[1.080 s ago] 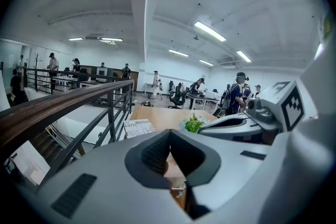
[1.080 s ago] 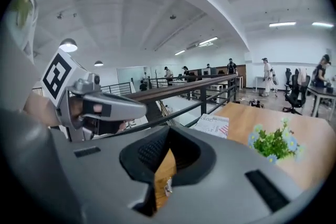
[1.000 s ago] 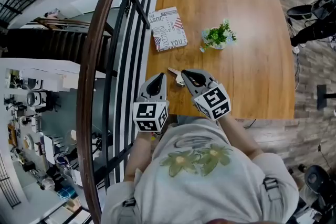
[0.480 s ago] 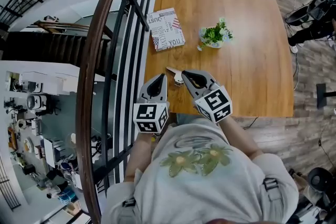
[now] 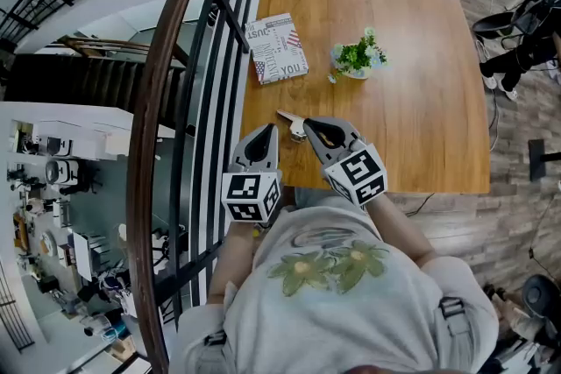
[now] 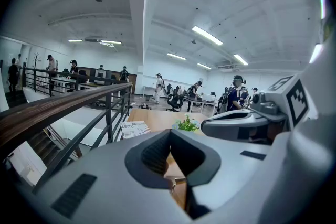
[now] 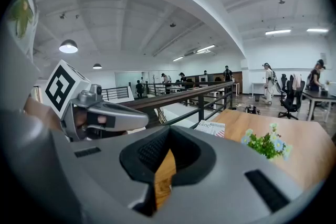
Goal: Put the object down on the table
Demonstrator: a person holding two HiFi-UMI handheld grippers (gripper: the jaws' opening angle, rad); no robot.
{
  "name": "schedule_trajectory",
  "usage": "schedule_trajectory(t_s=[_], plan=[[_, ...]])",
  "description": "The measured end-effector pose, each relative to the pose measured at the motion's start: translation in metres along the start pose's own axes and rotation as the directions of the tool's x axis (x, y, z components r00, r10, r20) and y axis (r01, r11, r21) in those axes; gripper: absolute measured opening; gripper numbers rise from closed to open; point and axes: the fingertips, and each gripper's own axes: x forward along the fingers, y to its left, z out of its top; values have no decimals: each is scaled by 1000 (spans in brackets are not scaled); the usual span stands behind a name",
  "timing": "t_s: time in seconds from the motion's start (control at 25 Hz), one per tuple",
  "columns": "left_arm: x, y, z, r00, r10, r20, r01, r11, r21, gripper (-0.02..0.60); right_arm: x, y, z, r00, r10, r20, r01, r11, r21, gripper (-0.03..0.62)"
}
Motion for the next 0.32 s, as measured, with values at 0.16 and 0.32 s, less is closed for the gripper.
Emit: schedule_trajectory(t_s=[0.16,0.32], plan=[[-8,-6,2,1000,-1,-1,1,1000,-1,14,-9,4,3,1000,-3,0,3,1000,0,5],[-9,-9,7,1000,-1,-1,1,1000,-6,14,-13,3,8,1000,-5,-2,5,1000,-4,5]])
